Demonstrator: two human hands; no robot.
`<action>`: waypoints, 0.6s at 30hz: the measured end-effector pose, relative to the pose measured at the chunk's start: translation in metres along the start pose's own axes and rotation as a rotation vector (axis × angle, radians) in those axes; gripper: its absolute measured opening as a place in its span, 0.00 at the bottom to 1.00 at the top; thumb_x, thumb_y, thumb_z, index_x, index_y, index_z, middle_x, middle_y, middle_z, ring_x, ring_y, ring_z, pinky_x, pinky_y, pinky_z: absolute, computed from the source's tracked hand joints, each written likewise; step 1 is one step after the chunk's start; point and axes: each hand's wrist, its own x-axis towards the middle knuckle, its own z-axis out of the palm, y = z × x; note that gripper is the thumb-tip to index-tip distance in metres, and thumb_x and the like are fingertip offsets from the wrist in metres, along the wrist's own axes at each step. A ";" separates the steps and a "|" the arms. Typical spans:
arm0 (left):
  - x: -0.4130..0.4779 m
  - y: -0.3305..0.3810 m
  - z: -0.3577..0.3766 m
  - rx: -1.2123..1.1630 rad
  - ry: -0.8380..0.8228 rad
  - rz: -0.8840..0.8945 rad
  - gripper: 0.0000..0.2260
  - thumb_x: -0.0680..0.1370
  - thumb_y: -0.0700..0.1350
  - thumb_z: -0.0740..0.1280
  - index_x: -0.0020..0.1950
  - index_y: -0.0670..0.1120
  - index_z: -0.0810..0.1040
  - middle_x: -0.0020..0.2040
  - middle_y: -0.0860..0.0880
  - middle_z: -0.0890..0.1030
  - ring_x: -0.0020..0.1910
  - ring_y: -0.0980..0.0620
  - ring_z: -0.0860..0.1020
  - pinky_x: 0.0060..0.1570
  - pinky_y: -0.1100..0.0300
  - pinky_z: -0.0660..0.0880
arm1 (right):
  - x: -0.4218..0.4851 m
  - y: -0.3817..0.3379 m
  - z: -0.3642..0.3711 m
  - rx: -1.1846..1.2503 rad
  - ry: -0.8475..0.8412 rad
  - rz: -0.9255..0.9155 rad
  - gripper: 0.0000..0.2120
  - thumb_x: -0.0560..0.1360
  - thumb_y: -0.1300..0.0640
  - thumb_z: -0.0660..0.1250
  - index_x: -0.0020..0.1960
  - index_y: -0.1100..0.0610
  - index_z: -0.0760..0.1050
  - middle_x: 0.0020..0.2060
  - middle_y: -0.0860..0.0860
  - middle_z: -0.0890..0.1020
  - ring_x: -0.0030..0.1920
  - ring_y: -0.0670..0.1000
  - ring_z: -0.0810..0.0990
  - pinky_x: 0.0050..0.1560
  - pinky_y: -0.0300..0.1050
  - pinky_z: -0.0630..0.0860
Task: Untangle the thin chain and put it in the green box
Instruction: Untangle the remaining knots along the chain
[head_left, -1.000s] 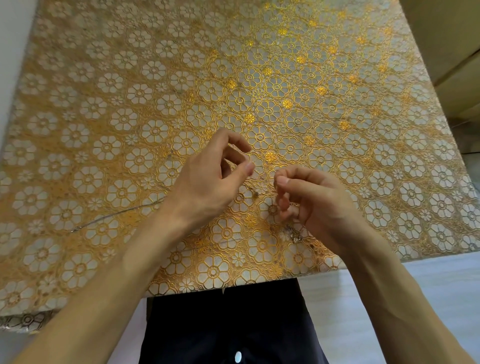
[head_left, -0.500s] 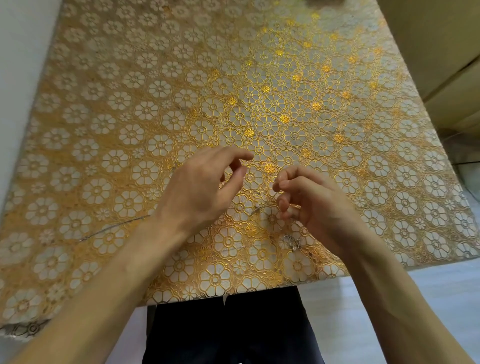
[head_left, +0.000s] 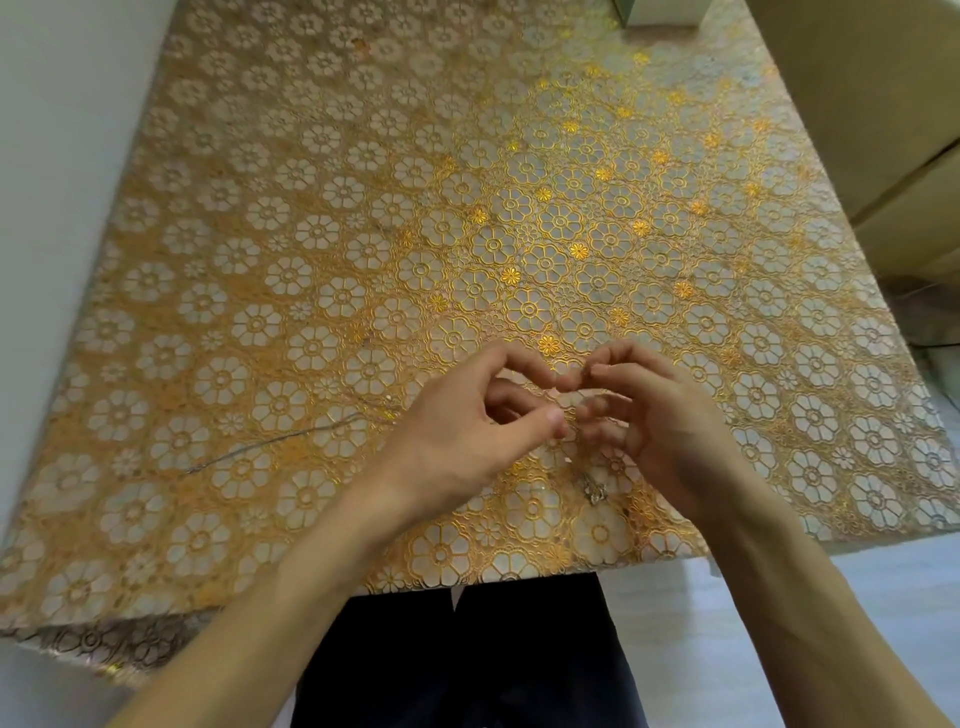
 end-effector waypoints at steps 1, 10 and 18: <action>0.000 -0.002 0.001 0.043 0.000 0.007 0.09 0.77 0.47 0.73 0.54 0.55 0.76 0.44 0.57 0.86 0.39 0.58 0.81 0.40 0.68 0.72 | 0.000 0.000 -0.001 0.048 -0.010 0.009 0.08 0.80 0.64 0.60 0.44 0.55 0.72 0.44 0.56 0.85 0.39 0.51 0.81 0.40 0.43 0.78; 0.024 -0.026 -0.022 0.637 0.110 0.089 0.20 0.77 0.61 0.64 0.67 0.57 0.74 0.60 0.57 0.74 0.54 0.59 0.76 0.57 0.54 0.78 | 0.001 -0.002 -0.010 0.219 -0.019 0.055 0.05 0.76 0.61 0.58 0.44 0.56 0.71 0.34 0.50 0.75 0.31 0.47 0.70 0.38 0.42 0.68; 0.032 -0.033 -0.009 0.887 0.250 0.291 0.16 0.76 0.61 0.69 0.60 0.56 0.83 0.55 0.54 0.78 0.56 0.53 0.76 0.49 0.54 0.78 | 0.004 -0.011 -0.039 -0.150 0.135 -0.048 0.02 0.78 0.59 0.69 0.50 0.56 0.80 0.39 0.51 0.83 0.28 0.46 0.64 0.36 0.44 0.64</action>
